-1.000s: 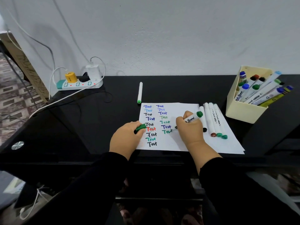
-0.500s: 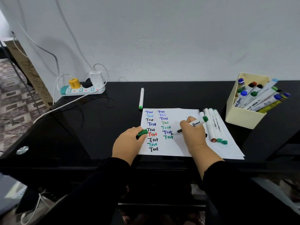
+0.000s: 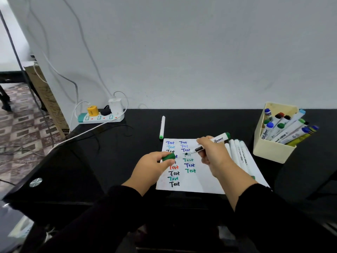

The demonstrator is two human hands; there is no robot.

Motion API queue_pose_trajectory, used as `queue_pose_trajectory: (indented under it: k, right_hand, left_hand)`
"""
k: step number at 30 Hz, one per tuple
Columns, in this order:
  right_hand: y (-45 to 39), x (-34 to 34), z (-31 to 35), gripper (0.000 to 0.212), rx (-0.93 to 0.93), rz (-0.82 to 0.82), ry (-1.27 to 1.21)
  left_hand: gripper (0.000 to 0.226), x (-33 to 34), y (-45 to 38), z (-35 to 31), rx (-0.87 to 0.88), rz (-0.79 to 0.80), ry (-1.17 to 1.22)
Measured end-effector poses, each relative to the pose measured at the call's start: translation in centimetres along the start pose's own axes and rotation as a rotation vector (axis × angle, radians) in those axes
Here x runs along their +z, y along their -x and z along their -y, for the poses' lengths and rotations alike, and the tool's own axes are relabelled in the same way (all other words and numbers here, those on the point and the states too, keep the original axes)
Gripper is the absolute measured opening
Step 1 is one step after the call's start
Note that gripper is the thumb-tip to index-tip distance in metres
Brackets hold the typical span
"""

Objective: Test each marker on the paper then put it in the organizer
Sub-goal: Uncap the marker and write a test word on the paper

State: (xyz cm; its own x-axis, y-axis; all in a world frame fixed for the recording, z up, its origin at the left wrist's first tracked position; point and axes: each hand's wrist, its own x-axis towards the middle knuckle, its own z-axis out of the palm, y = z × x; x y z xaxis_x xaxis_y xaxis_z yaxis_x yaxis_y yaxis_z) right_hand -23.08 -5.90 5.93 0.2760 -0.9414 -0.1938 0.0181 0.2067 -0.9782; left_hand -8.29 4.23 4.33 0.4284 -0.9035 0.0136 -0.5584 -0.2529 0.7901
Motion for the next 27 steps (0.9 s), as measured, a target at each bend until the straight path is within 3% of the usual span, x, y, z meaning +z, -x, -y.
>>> queue_pose_trajectory:
  k: [11, 16, 27]
  right_hand:
    - [2.7, 1.3, 0.6, 0.033, -0.027, 0.076, -0.055]
    - [2.3, 0.9, 1.0, 0.044, -0.039, 0.049, -0.162]
    - [1.9, 0.7, 0.3, 0.033, 0.182, 0.039, -0.301]
  left_hand:
    - [0.030, 0.4, 0.7, -2.9, -0.047, 0.146, 0.316]
    - [0.006, 0.2, 0.2, -3.4, -0.101, 0.215, 0.505]
    - [0.016, 1.1, -0.4, -4.9, -0.017, 0.150, 0.279]
